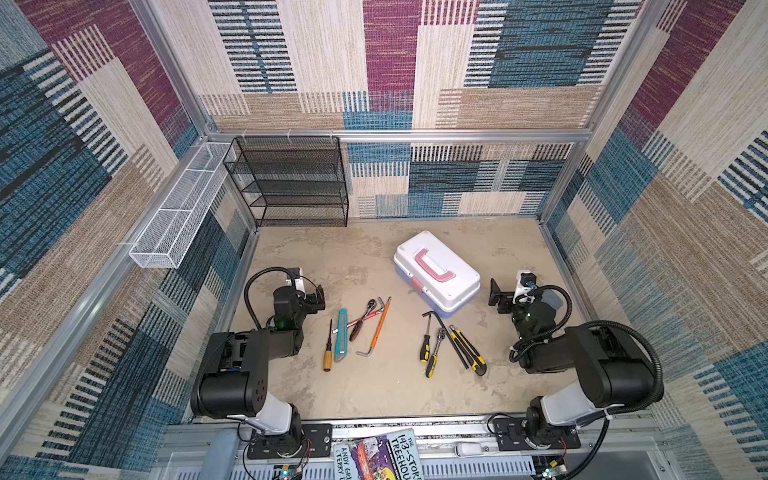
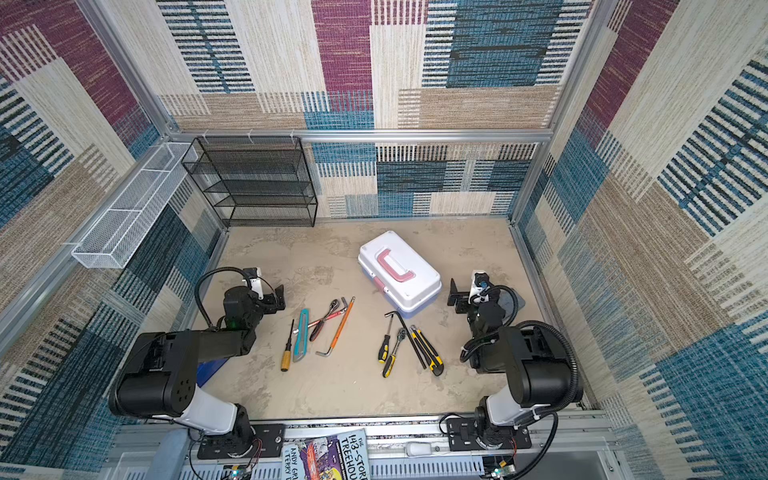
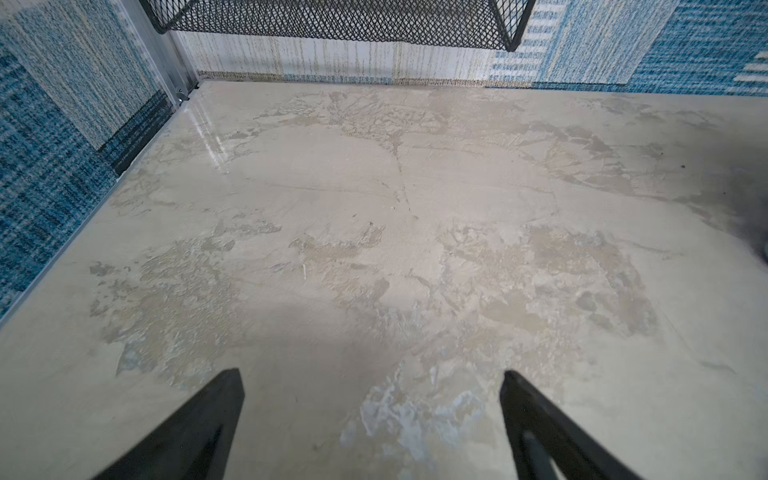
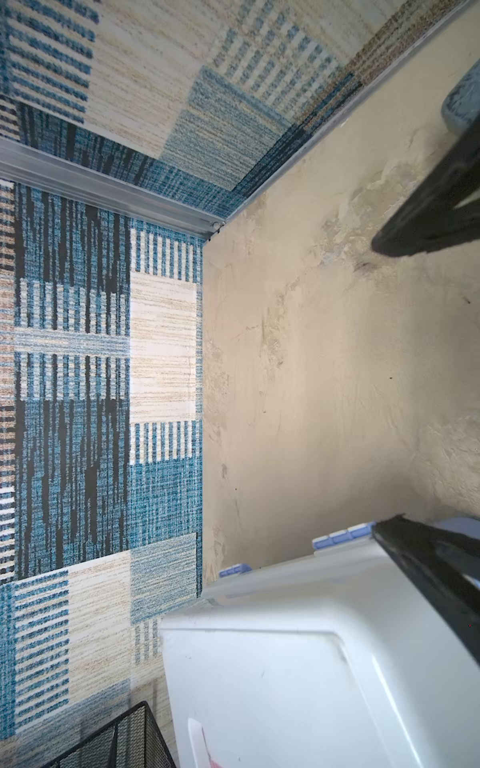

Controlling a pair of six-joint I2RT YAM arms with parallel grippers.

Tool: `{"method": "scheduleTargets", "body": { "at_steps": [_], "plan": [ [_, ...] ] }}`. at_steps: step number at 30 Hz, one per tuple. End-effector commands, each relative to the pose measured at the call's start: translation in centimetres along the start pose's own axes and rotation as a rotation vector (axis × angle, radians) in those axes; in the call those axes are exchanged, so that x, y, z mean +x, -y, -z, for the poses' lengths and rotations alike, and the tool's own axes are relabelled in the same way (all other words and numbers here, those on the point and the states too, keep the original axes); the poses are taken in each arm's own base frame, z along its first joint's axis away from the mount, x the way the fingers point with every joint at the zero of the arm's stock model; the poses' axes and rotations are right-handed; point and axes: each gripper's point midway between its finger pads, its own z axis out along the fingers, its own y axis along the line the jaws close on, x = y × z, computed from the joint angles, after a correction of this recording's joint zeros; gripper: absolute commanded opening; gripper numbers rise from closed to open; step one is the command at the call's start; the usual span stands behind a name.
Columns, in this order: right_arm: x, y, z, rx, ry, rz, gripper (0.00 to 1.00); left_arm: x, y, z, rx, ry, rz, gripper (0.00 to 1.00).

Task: Pack the tool kit

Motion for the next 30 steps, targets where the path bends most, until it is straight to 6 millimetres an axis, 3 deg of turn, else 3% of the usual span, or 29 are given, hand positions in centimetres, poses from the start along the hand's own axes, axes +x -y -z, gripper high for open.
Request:
{"method": "scheduleTargets", "body": {
  "at_steps": [1,30],
  "plan": [
    [-1.21,-0.05,-0.01,-0.002,0.047,-0.012,1.0,-0.78,0.1,0.0,0.006,0.028,-0.023,0.99],
    [-1.1,-0.05,-0.1,-0.006,0.042,-0.014,1.0,-0.74,0.08,0.05,0.006,0.029,-0.024,0.99]
  ]
}}
